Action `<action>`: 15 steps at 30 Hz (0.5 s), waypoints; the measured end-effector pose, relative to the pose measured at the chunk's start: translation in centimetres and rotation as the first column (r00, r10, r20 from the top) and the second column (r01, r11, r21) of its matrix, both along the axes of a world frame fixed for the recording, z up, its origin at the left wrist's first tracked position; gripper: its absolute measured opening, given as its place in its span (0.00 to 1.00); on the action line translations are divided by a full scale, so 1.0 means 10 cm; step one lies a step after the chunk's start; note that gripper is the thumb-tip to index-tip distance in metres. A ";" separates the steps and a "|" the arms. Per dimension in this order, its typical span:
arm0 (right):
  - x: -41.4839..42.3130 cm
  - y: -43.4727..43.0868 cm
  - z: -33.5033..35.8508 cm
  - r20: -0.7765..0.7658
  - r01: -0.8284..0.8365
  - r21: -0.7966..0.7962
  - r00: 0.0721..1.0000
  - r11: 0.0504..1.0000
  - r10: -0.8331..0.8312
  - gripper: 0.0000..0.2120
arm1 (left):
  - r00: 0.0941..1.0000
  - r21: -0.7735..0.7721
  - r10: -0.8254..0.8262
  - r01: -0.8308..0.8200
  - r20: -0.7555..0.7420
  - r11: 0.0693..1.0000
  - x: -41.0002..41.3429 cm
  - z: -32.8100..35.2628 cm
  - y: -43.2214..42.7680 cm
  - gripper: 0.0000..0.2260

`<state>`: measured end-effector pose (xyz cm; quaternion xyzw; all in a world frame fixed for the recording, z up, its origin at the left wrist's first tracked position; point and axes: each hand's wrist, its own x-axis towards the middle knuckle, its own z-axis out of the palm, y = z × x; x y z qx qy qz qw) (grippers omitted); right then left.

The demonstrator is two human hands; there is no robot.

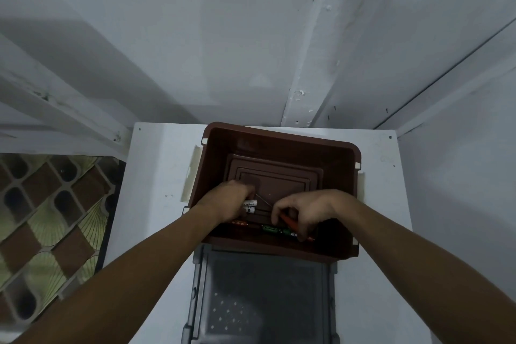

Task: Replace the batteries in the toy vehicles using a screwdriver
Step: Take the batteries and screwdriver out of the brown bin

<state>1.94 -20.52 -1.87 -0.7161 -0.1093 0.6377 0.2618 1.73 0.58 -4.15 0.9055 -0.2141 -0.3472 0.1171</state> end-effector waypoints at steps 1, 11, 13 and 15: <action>0.00 0.01 0.00 0.001 -0.010 0.002 1.000 1.000 0.010 0.29 | 1.000 0.007 -0.008 0.008 0.000 1.000 -0.01 0.01 0.00 0.09; -0.01 0.01 -0.02 0.028 -0.073 -0.022 0.997 0.997 0.073 0.30 | 0.963 0.032 0.038 -0.030 -0.268 0.999 0.07 0.18 0.01 0.11; -0.01 0.00 -0.02 0.032 -0.069 -0.026 0.997 0.997 0.069 0.29 | 0.948 0.050 0.002 0.015 -0.318 0.999 0.07 0.21 0.03 0.10; 0.00 0.00 -0.02 0.023 -0.055 -0.021 0.998 0.998 0.055 0.29 | 0.928 0.102 -0.035 0.078 -0.371 0.992 0.05 0.23 0.04 0.11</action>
